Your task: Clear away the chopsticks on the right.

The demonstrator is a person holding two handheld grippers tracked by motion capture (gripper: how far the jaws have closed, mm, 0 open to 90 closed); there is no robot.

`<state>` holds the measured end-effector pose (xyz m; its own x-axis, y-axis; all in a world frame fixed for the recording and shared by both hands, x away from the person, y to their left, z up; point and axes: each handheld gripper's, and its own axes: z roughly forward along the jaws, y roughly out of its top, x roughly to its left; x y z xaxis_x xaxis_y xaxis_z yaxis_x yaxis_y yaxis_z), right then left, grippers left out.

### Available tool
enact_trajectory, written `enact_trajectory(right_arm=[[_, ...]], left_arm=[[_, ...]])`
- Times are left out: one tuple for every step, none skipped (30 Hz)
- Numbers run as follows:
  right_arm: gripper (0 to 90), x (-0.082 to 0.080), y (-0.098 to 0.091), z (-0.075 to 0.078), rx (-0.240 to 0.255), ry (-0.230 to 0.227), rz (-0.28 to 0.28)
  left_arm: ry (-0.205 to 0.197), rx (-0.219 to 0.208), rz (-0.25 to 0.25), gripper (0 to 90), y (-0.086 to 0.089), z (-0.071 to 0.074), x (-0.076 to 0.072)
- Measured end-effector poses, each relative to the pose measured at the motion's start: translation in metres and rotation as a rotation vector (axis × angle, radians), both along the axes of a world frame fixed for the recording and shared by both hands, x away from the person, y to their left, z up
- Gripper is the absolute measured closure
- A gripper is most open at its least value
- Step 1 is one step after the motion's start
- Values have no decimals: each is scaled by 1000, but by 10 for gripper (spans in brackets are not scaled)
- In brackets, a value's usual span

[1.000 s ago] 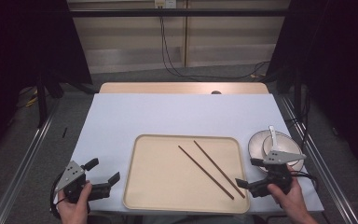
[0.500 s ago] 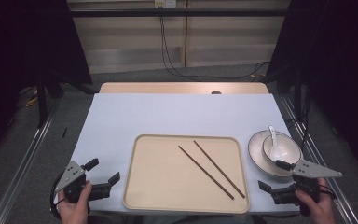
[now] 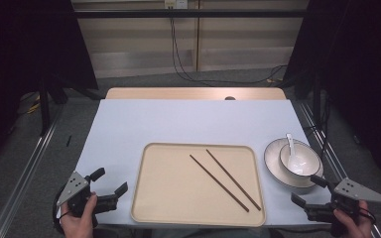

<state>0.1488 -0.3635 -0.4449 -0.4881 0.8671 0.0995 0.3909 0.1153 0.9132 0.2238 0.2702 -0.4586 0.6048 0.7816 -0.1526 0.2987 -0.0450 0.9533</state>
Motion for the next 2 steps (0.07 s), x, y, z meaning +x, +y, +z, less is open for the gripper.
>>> enact_trajectory(right_arm=[[36,0,0,0,0,0,0],[33,0,0,0,2,7,3]], left_arm=[[0,0,0,9,0,0,0],[-4,-9,-2,9,-1,0,0]])
